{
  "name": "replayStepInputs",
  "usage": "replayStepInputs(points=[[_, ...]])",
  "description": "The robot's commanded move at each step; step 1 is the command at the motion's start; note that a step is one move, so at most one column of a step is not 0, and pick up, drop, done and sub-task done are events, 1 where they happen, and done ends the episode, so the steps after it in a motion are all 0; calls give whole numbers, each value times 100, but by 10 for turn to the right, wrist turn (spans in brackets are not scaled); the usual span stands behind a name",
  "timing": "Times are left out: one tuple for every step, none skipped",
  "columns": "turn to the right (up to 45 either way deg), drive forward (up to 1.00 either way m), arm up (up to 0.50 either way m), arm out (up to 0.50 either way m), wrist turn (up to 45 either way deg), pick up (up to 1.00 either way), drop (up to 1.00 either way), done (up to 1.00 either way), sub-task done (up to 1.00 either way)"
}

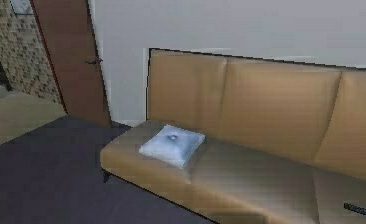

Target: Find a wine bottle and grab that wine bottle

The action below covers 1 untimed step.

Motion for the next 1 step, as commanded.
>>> replayStepInputs(points=[[0, 10, 0, 0, 0, 0, 0, 0, 0]])
